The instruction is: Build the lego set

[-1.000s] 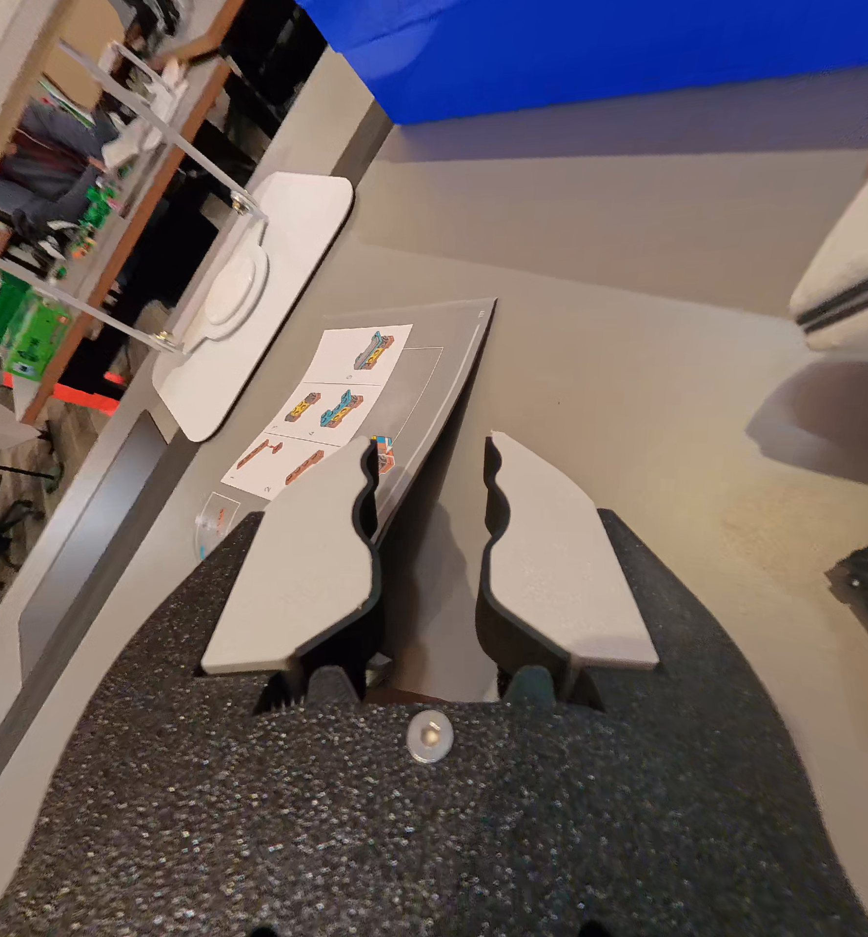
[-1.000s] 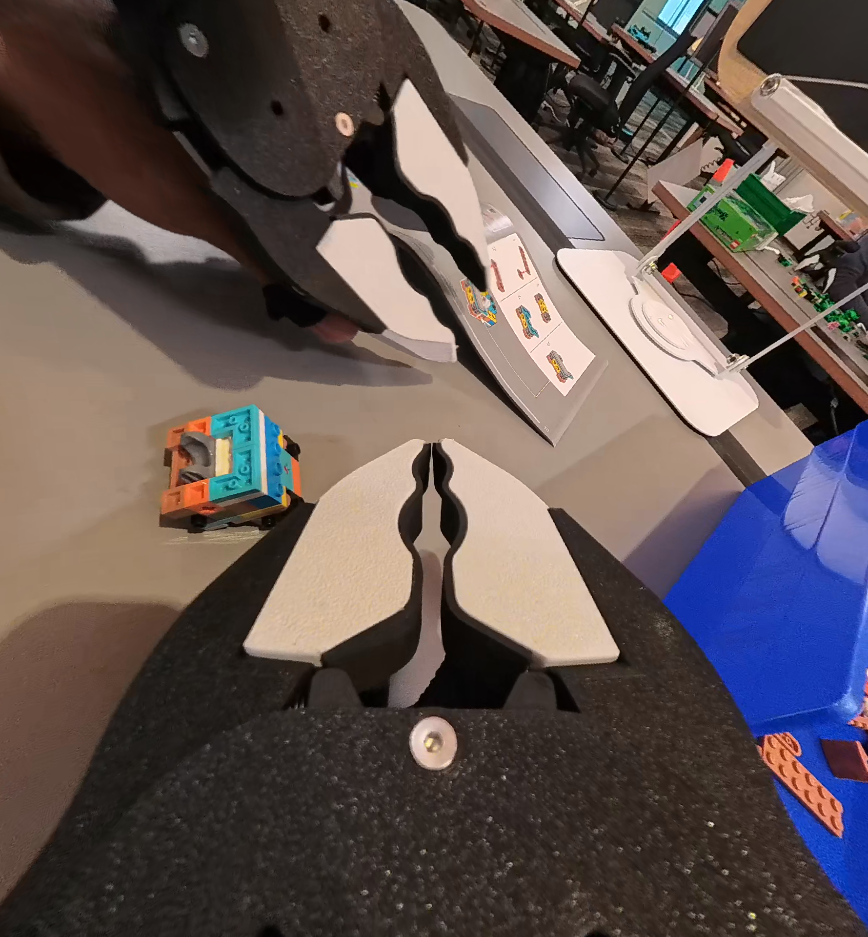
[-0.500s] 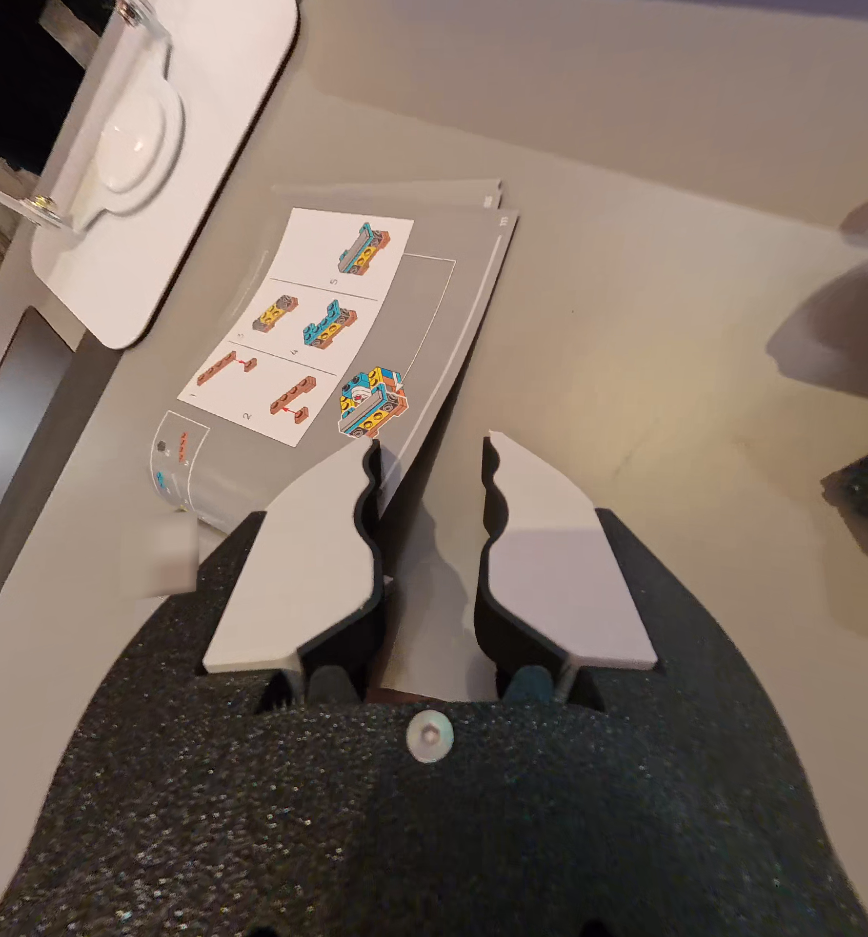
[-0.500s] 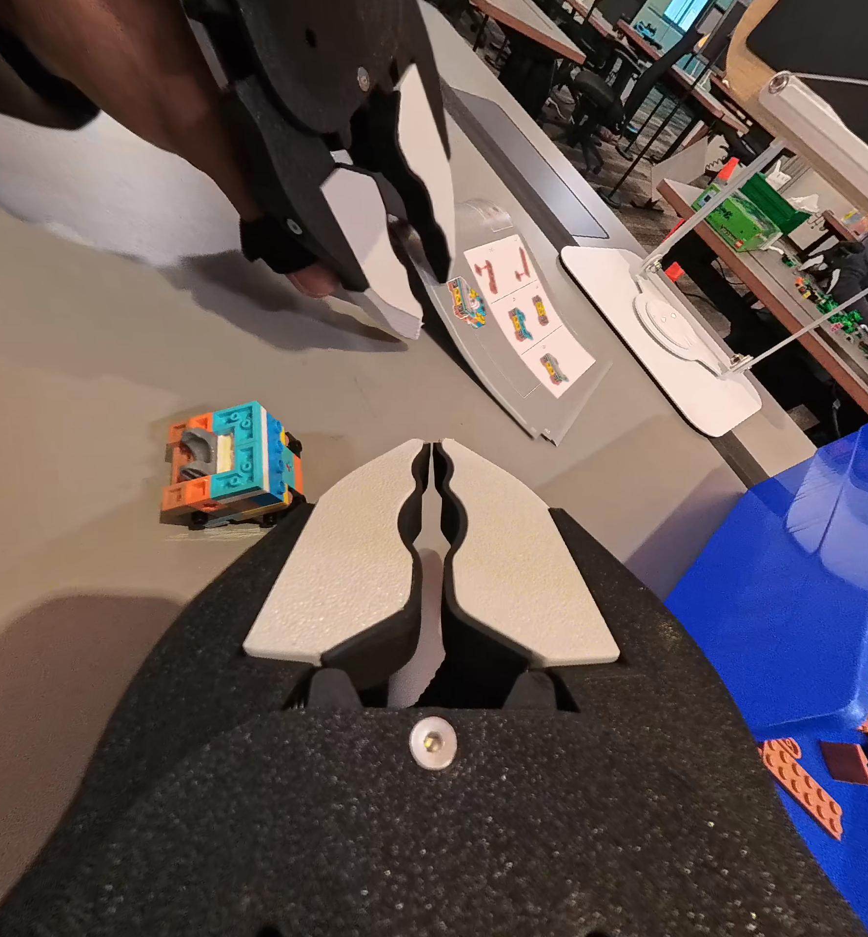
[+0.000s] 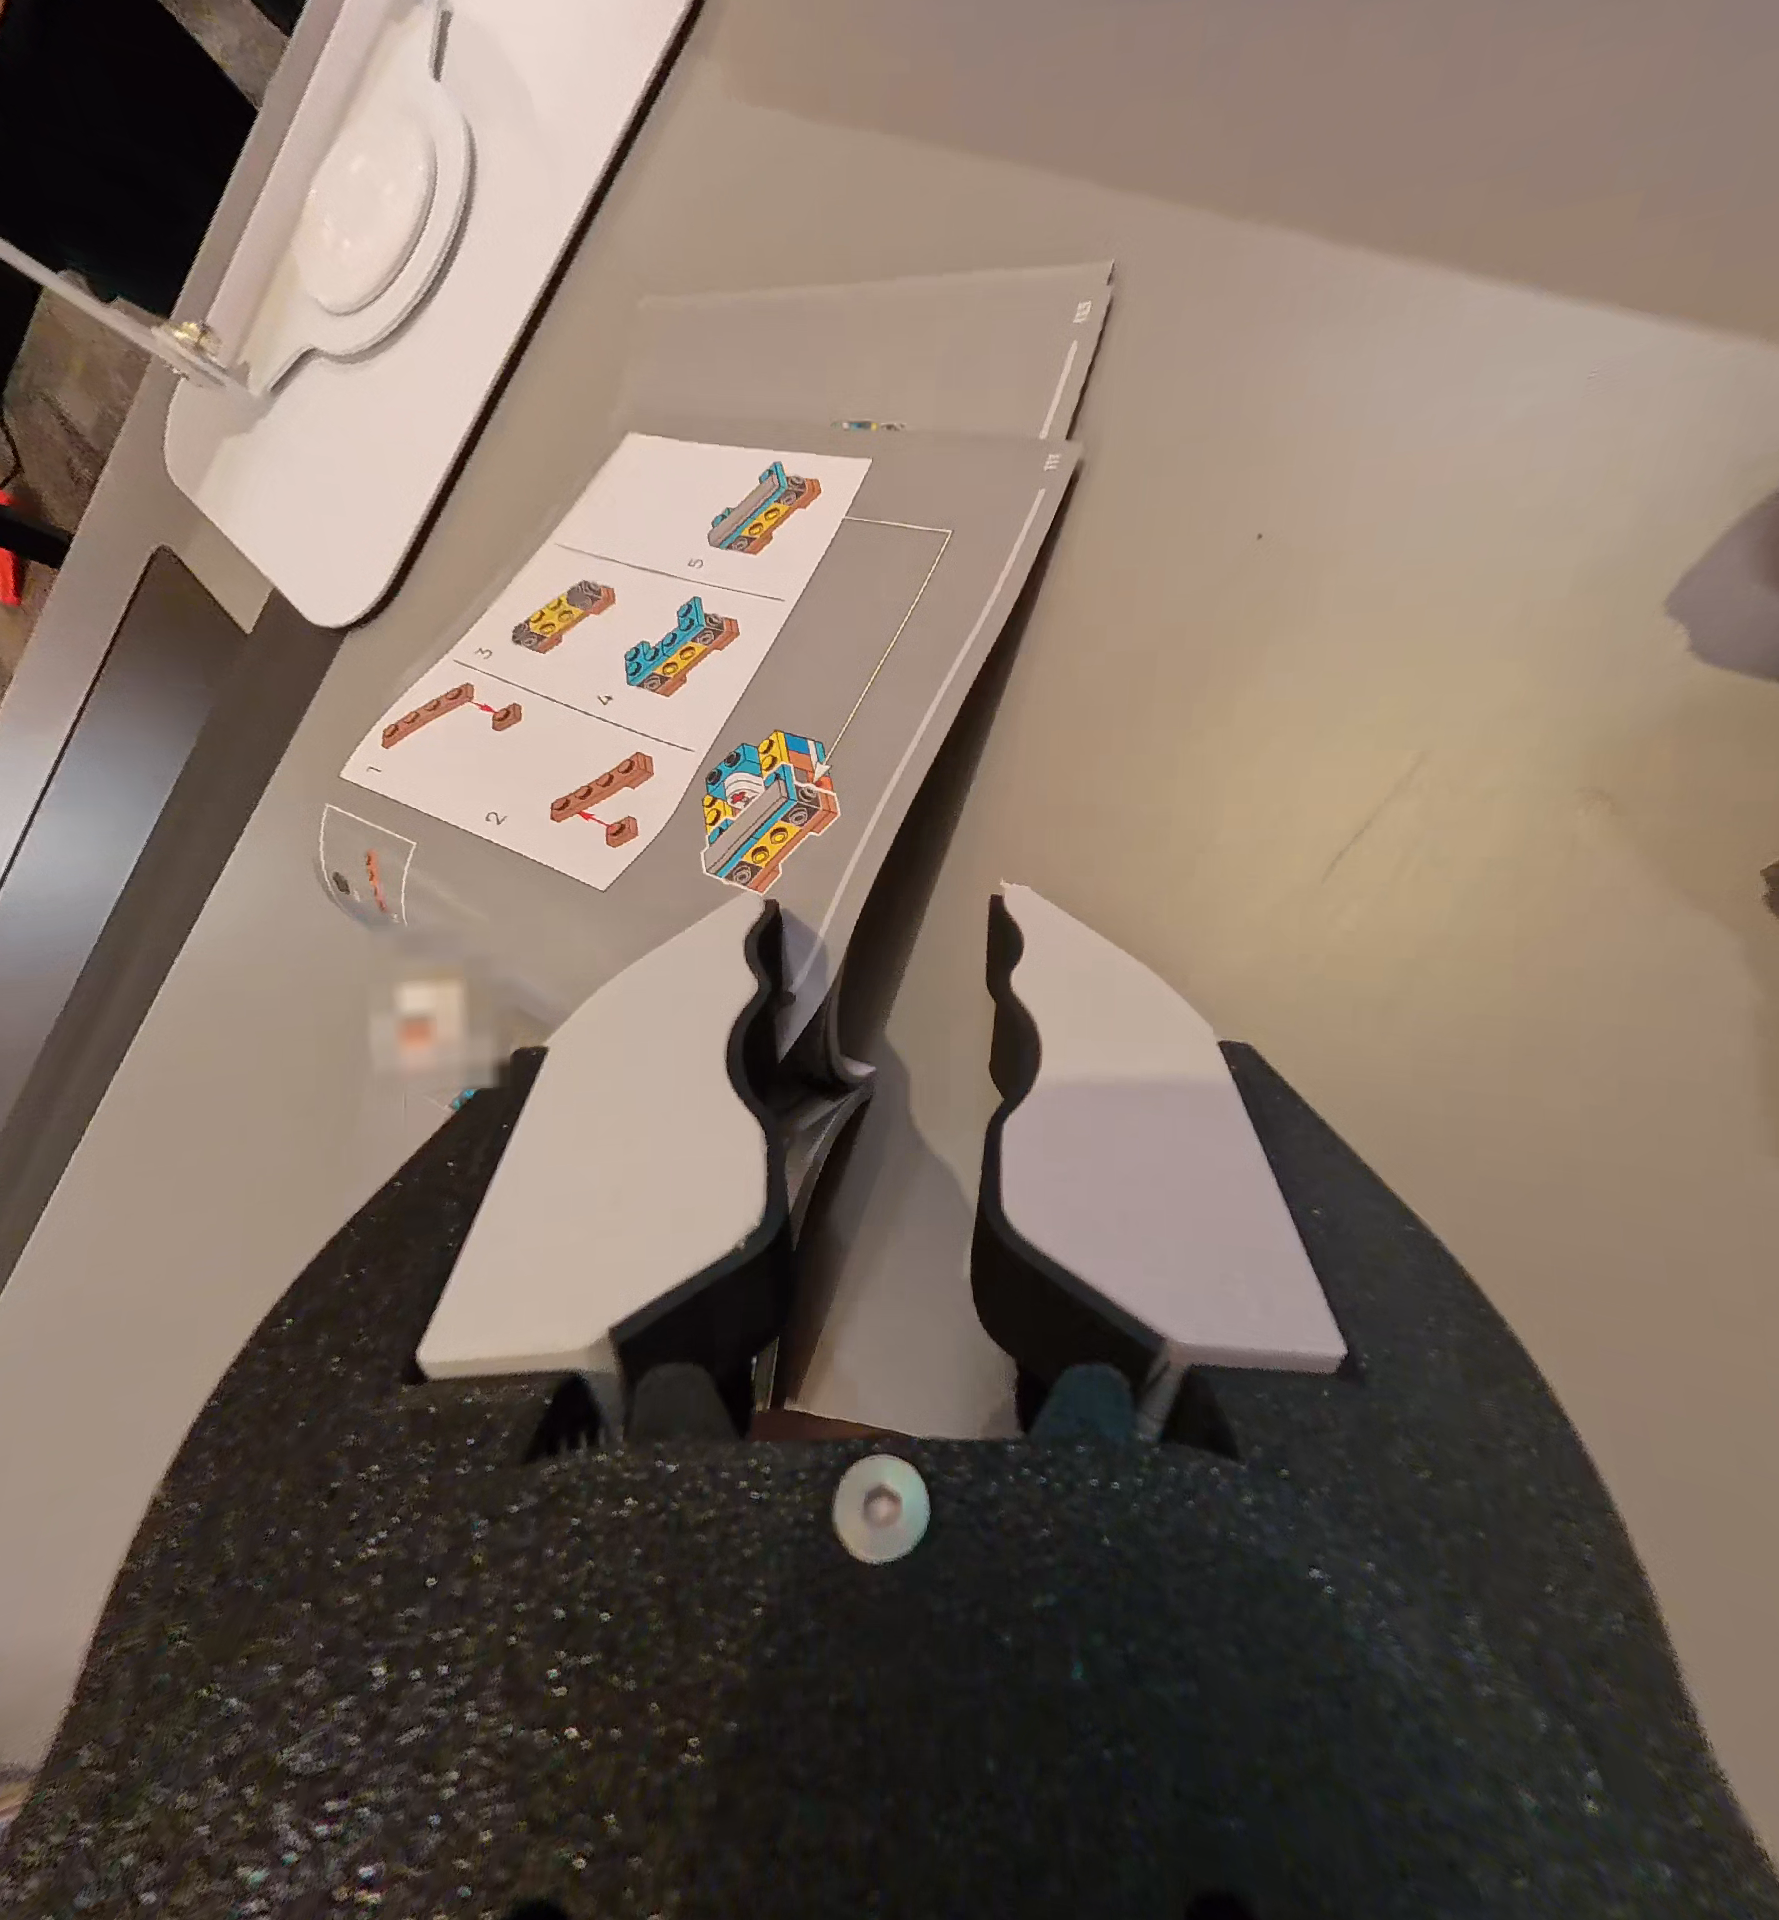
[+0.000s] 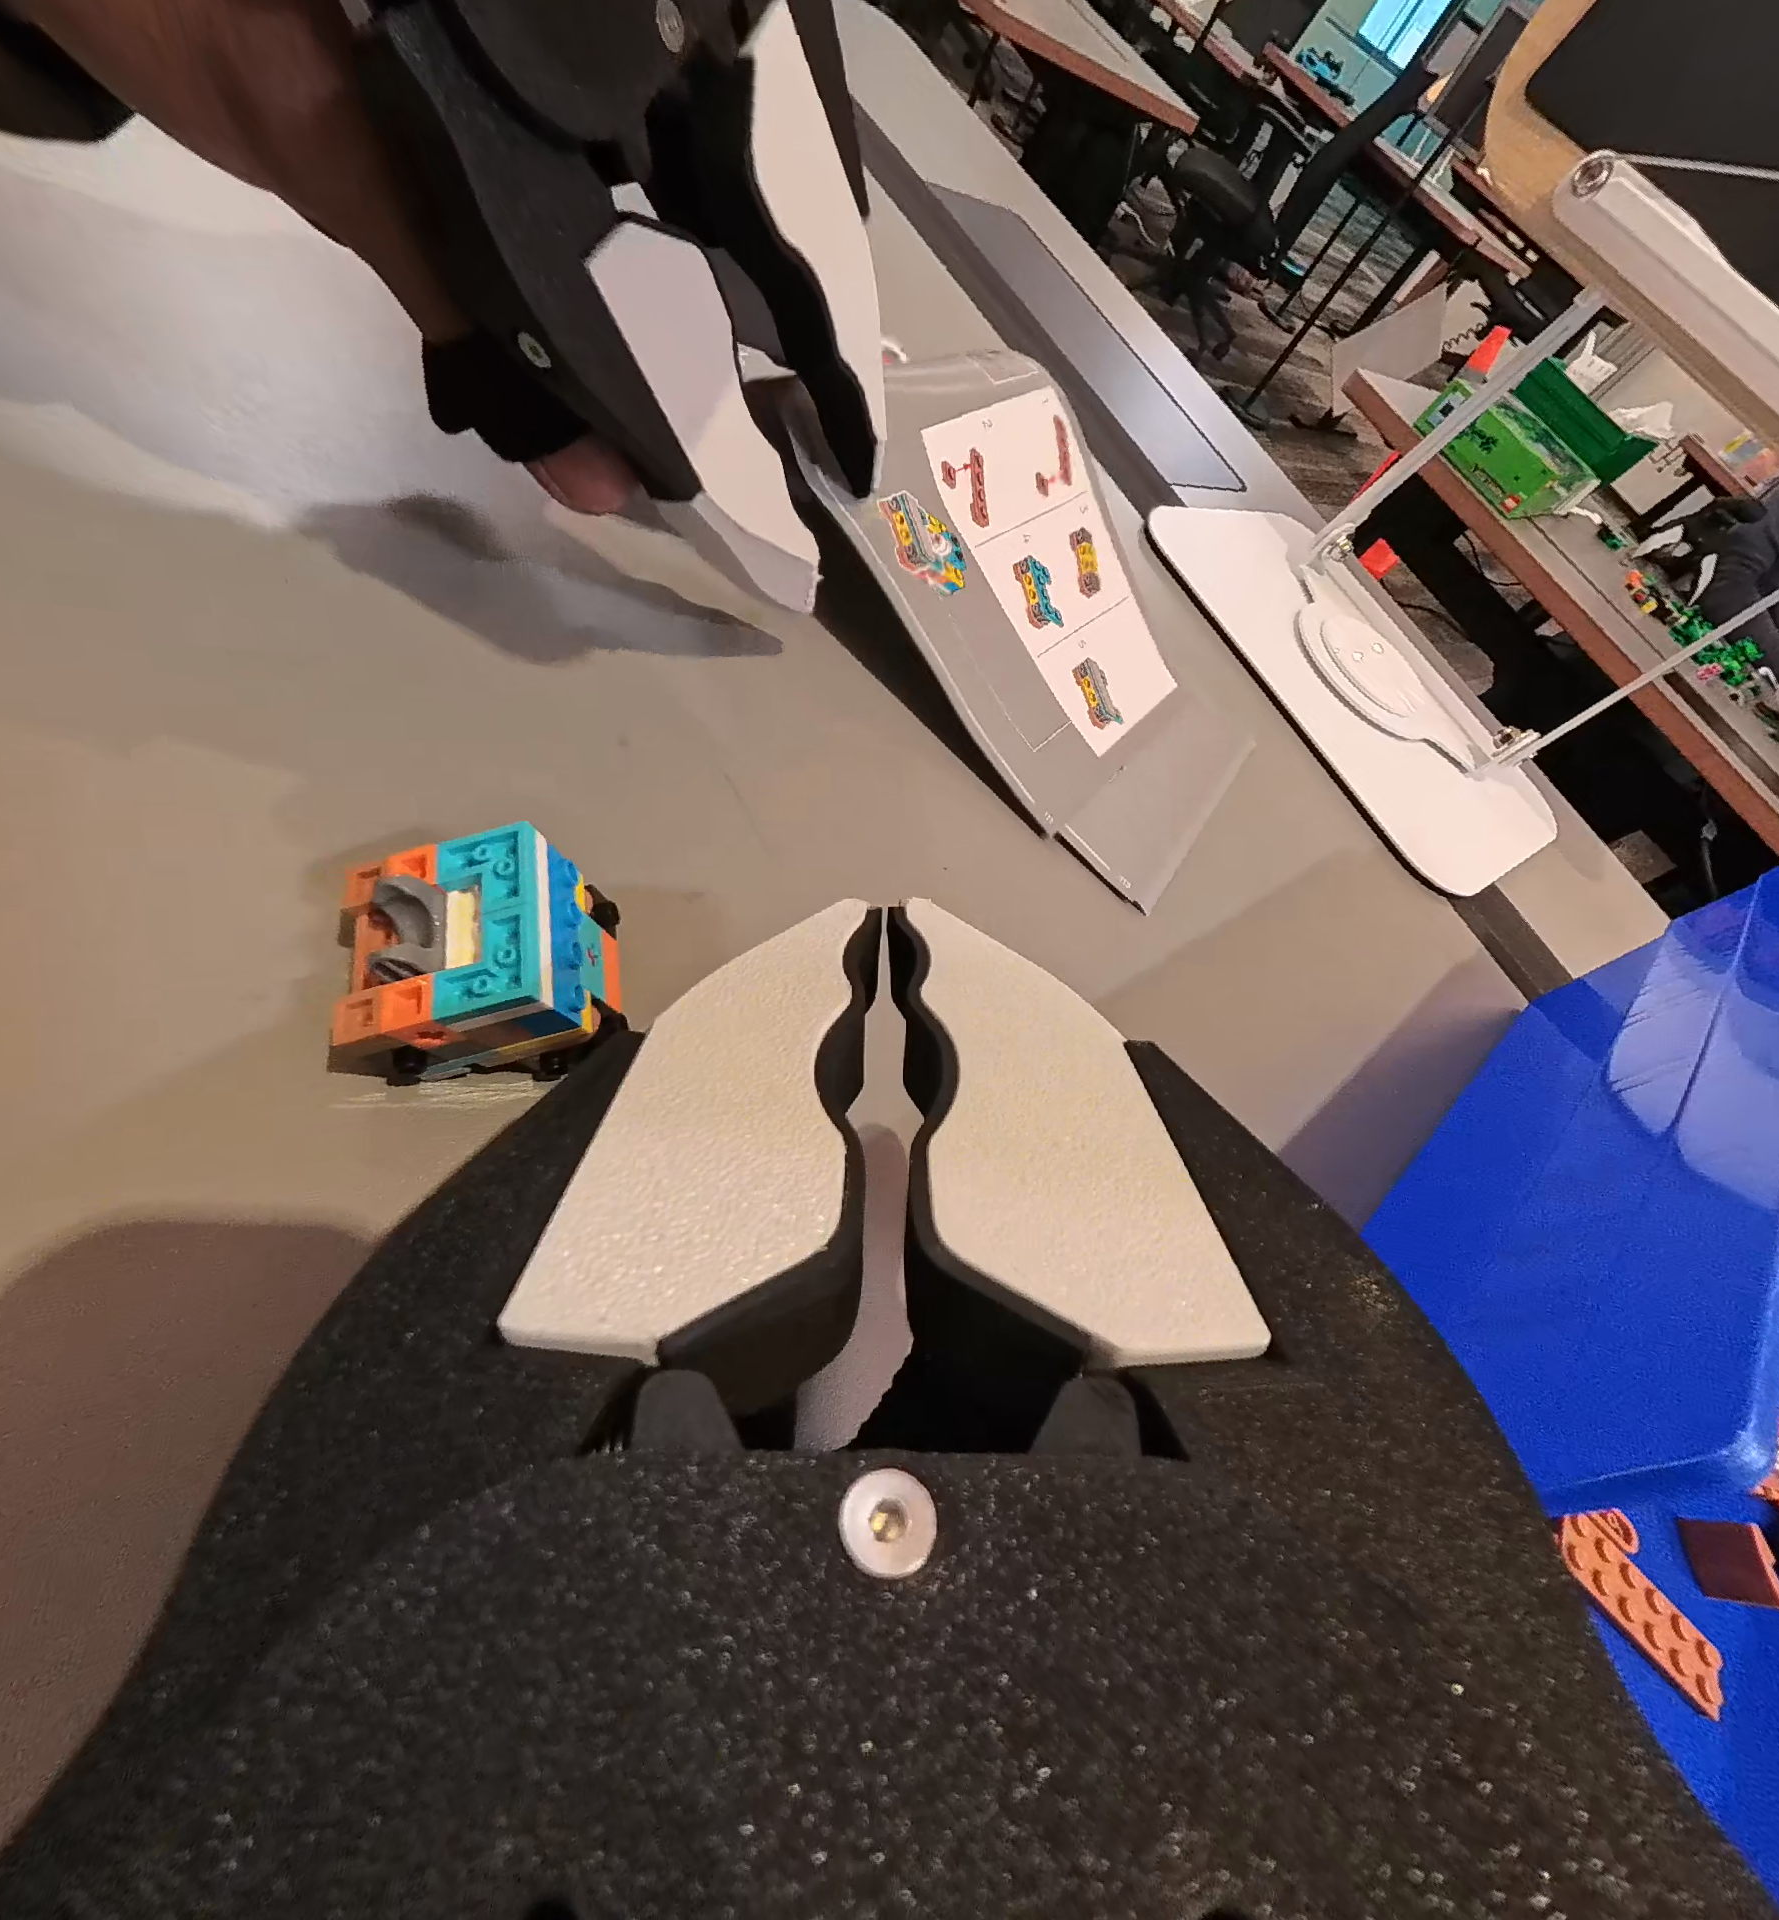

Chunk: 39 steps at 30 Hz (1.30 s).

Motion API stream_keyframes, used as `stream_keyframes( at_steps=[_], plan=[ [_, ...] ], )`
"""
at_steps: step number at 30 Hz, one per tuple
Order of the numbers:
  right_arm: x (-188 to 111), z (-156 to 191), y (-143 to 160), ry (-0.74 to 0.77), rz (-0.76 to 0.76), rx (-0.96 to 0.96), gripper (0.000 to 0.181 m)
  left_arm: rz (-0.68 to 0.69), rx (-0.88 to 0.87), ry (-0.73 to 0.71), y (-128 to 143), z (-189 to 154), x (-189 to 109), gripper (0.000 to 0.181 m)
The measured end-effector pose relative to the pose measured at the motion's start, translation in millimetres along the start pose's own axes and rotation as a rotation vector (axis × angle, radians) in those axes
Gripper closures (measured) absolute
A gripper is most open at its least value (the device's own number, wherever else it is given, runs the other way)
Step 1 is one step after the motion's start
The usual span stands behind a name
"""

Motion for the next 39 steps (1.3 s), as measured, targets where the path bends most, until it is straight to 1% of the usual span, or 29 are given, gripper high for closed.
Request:
stream_keyframes(
  at_steps=[16, 25, 28, 32, 39],
  plan=[
    [0, 0, 0, 0.001, -0.001, 0.001, 0.18, -0.02, -0.15, -0.099, 36, 38, -28, 0.142],
    [0, 2, 0, 0.002, 0.003, -0.017, 0.18, -0.028, -0.177, -0.149, 40, 42, -35, 0.134],
    [0, 2, 0, 0.003, 0.005, -0.022, 0.18, -0.05, -0.22, -0.166, 41, 41, -38, 0.134],
    [1, 4, 0, 0.007, 0.009, -0.039, 0.18, -0.1, -0.318, -0.179, 48, 41, -40, 0.134],
    [1, 5, 0, 0.01, 0.014, -0.053, 0.18, -0.24, -0.51, -0.221, 53, 43, -48, 0.133]
  ],
)
Point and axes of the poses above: each gripper's, where its closed fingertips meet, x out along the fingers, y out of its underside, z = x × y across the jaws, the point moved 7 cm from there along -x, back along the fingers, and after that the axes turned 2 degrees about -x, right-handed, at the moved point
